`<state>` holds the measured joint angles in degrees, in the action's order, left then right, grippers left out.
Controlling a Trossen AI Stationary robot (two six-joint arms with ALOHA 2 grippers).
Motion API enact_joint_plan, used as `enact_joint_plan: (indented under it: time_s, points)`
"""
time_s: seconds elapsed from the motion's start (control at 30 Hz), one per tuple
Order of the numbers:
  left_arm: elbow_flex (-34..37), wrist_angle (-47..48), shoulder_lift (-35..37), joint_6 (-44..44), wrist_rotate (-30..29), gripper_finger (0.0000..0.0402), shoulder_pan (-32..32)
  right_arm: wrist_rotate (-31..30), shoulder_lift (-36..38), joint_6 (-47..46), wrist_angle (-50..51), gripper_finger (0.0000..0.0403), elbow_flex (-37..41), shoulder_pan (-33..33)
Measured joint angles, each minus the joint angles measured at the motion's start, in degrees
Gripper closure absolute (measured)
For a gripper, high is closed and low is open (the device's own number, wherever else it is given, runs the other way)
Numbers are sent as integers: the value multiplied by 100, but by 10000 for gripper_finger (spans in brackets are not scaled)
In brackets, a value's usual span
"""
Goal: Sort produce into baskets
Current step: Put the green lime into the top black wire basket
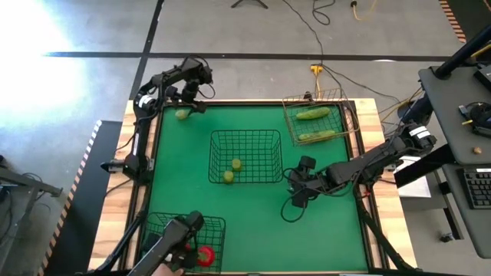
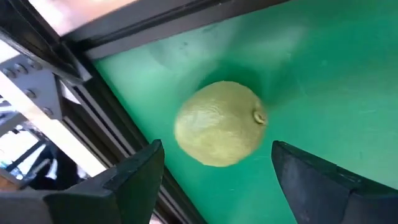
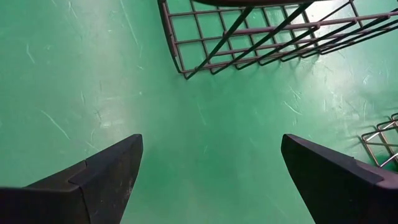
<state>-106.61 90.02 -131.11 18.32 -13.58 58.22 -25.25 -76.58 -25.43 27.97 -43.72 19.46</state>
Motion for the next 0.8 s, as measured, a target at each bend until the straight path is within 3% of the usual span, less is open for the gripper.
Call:
enact_joint_plan:
  time_s: [0.3,0.57,0.7,0.8]
  points:
    - [15,-28,0,-618,-88,123,30,-20,0,-18,-49,26,2,-39]
    - [35,-196,0,-2137,-75,132,30,-18,0,-75,-46,26,4,-37]
    - [94,-201,0,-2801,254,139,28,-13,0,-102,-45,26,63,-37]
    - [95,-247,0,-2980,43,148,23,-11,0,-109,-48,26,116,-54]
